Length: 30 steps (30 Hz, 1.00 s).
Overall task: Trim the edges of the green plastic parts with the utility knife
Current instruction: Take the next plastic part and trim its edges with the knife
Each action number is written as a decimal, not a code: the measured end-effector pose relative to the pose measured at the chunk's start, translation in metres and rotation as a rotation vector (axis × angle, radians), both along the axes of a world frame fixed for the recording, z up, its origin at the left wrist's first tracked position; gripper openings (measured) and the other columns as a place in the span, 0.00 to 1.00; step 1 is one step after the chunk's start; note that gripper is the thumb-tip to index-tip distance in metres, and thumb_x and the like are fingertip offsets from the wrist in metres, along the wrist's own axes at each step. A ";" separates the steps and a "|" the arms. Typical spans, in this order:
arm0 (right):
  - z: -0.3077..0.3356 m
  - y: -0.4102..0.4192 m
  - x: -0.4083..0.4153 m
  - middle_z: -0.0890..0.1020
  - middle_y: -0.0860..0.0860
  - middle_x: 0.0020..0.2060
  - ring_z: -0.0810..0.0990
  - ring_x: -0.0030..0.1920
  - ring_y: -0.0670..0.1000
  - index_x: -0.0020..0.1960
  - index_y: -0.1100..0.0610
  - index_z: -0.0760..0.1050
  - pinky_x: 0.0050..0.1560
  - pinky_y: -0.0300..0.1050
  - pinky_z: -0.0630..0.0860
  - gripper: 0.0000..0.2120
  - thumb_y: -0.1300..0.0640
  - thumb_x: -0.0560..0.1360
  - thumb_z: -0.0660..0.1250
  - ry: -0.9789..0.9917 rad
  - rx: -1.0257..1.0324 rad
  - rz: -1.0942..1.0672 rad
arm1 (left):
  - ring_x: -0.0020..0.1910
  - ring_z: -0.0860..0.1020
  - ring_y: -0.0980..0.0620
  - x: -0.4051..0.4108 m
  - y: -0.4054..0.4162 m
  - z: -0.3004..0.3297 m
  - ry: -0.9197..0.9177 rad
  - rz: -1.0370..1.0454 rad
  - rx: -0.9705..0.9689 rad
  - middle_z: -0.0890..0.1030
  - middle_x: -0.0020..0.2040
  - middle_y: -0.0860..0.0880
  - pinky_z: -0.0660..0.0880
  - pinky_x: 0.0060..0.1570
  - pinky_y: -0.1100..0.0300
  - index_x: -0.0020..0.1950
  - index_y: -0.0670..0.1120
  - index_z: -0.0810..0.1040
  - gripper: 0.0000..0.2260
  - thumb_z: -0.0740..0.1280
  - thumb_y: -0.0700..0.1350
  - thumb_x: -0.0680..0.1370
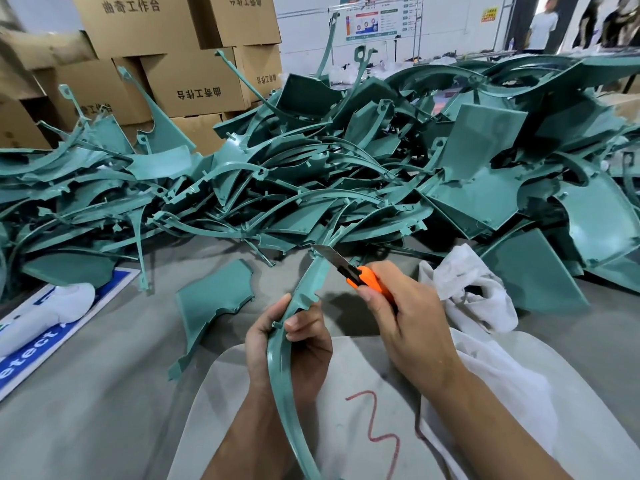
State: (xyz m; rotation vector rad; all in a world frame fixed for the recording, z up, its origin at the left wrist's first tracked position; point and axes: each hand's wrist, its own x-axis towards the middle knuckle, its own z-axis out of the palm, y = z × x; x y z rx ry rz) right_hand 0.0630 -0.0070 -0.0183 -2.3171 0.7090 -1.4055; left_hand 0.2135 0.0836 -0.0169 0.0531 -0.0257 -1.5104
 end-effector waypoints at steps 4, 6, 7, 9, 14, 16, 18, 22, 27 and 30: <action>0.001 0.001 0.000 0.69 0.36 0.36 0.71 0.36 0.40 0.49 0.39 0.62 0.38 0.34 0.63 0.08 0.43 0.86 0.57 0.006 -0.007 0.038 | 0.26 0.77 0.49 0.001 0.000 -0.002 0.028 -0.045 -0.019 0.75 0.35 0.43 0.77 0.27 0.60 0.61 0.40 0.69 0.12 0.61 0.37 0.78; 0.000 0.001 0.000 0.70 0.36 0.36 0.72 0.37 0.40 0.49 0.41 0.65 0.39 0.34 0.64 0.08 0.43 0.86 0.57 0.001 -0.005 0.042 | 0.26 0.77 0.49 0.002 0.000 -0.002 0.033 -0.074 -0.023 0.74 0.34 0.43 0.77 0.26 0.58 0.61 0.38 0.69 0.12 0.62 0.37 0.78; 0.000 0.001 -0.001 0.70 0.36 0.36 0.72 0.37 0.40 0.49 0.44 0.67 0.39 0.34 0.64 0.09 0.43 0.86 0.57 -0.005 -0.004 0.033 | 0.25 0.76 0.49 0.003 -0.001 -0.002 0.032 -0.089 -0.019 0.74 0.34 0.44 0.77 0.26 0.58 0.60 0.38 0.70 0.11 0.61 0.37 0.78; -0.001 0.000 -0.001 0.69 0.39 0.36 0.71 0.37 0.40 0.49 0.49 0.69 0.39 0.35 0.64 0.12 0.44 0.86 0.58 -0.012 -0.004 -0.016 | 0.24 0.75 0.50 0.005 -0.003 -0.002 0.015 -0.104 0.022 0.73 0.33 0.45 0.77 0.24 0.58 0.58 0.38 0.70 0.10 0.60 0.39 0.79; 0.002 0.004 0.000 0.68 0.38 0.35 0.71 0.37 0.39 0.48 0.41 0.63 0.40 0.34 0.64 0.09 0.47 0.86 0.59 -0.010 -0.006 -0.055 | 0.23 0.74 0.52 0.006 -0.006 0.000 -0.037 -0.094 0.119 0.73 0.32 0.46 0.75 0.23 0.61 0.56 0.36 0.73 0.10 0.64 0.36 0.75; 0.003 0.002 -0.002 0.68 0.38 0.35 0.71 0.36 0.41 0.48 0.41 0.62 0.39 0.36 0.64 0.10 0.48 0.86 0.60 -0.008 0.007 -0.011 | 0.23 0.75 0.51 0.007 -0.005 0.001 -0.031 -0.085 0.120 0.74 0.31 0.45 0.75 0.23 0.60 0.55 0.35 0.73 0.11 0.67 0.32 0.74; 0.003 0.002 -0.004 0.69 0.39 0.35 0.71 0.36 0.43 0.47 0.46 0.67 0.38 0.38 0.64 0.09 0.47 0.86 0.59 0.006 0.019 0.048 | 0.24 0.76 0.50 0.010 -0.004 0.003 -0.003 -0.049 0.134 0.75 0.30 0.44 0.76 0.23 0.60 0.56 0.36 0.73 0.16 0.71 0.29 0.71; 0.001 0.006 0.000 0.71 0.40 0.38 0.71 0.38 0.43 0.50 0.50 0.71 0.40 0.39 0.66 0.10 0.46 0.86 0.58 0.075 -0.025 0.112 | 0.24 0.76 0.52 0.016 -0.005 0.006 0.038 0.004 0.172 0.75 0.30 0.45 0.76 0.23 0.62 0.56 0.38 0.73 0.16 0.71 0.29 0.71; 0.003 0.004 0.000 0.71 0.36 0.38 0.72 0.38 0.38 0.50 0.41 0.65 0.40 0.33 0.64 0.07 0.49 0.87 0.59 -0.014 -0.025 -0.011 | 0.24 0.77 0.49 0.012 -0.001 0.009 -0.008 -0.023 0.134 0.75 0.31 0.44 0.77 0.23 0.58 0.52 0.31 0.76 0.21 0.77 0.22 0.63; 0.001 0.002 0.000 0.72 0.35 0.39 0.73 0.39 0.38 0.51 0.44 0.67 0.41 0.31 0.65 0.05 0.50 0.86 0.61 -0.012 -0.016 -0.019 | 0.24 0.78 0.49 0.005 -0.002 0.009 -0.019 -0.053 0.114 0.76 0.31 0.42 0.77 0.23 0.59 0.51 0.29 0.77 0.19 0.77 0.23 0.64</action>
